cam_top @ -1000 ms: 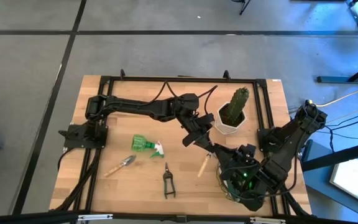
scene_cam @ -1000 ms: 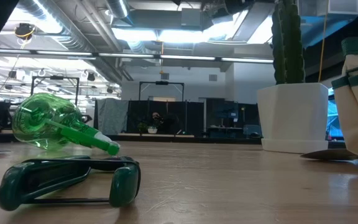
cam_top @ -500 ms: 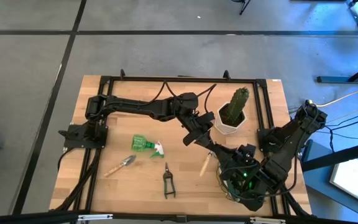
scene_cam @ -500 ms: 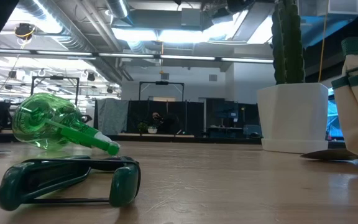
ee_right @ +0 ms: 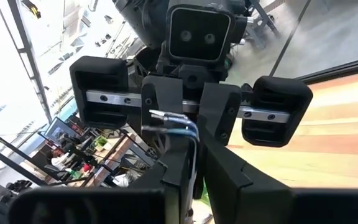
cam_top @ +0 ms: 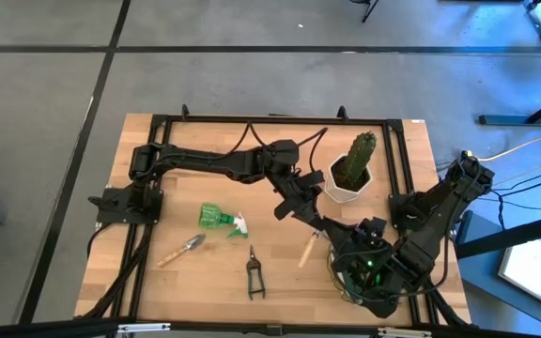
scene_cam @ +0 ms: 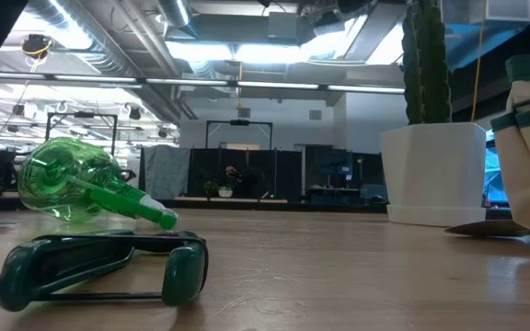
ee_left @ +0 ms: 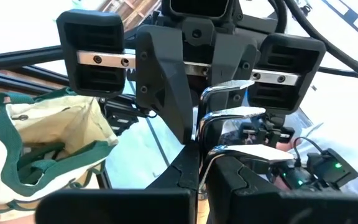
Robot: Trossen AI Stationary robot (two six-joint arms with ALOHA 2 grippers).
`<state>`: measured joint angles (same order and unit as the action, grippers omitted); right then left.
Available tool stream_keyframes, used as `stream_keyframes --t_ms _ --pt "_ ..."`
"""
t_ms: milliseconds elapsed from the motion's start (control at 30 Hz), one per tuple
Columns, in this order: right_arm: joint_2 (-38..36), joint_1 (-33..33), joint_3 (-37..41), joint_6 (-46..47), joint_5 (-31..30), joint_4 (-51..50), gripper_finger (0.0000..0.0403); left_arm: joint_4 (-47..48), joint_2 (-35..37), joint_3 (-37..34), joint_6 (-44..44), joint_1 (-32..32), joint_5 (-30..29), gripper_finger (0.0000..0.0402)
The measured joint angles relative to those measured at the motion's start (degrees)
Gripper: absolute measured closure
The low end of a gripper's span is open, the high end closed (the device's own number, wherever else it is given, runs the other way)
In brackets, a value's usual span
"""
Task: Pick & Place Garden tools in Gardening bag
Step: Put the hand rake into the side pocket of the white bag
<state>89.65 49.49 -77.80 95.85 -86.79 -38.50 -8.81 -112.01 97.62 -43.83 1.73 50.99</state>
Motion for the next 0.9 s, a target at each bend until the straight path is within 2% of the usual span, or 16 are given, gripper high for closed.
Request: stream_keyframes --t_ms 267,500,900 --pt "0.00 -1.59 0.00 -0.07 0.20 0.25 0.0358 0.10 0.00 0.00 0.07 -0.30 -0.01 0.0399" --pt "-0.02 -2.09 -0.07 -0.31 1.67 1.26 0.0394 0.35 -0.02 -0.07 0.76 -0.23 0.10 0.0399" --pt "-0.02 -2.16 -0.07 -0.74 1.94 2.18 0.0398 0.34 -0.02 -0.07 1.09 -0.14 1.24 0.0398"
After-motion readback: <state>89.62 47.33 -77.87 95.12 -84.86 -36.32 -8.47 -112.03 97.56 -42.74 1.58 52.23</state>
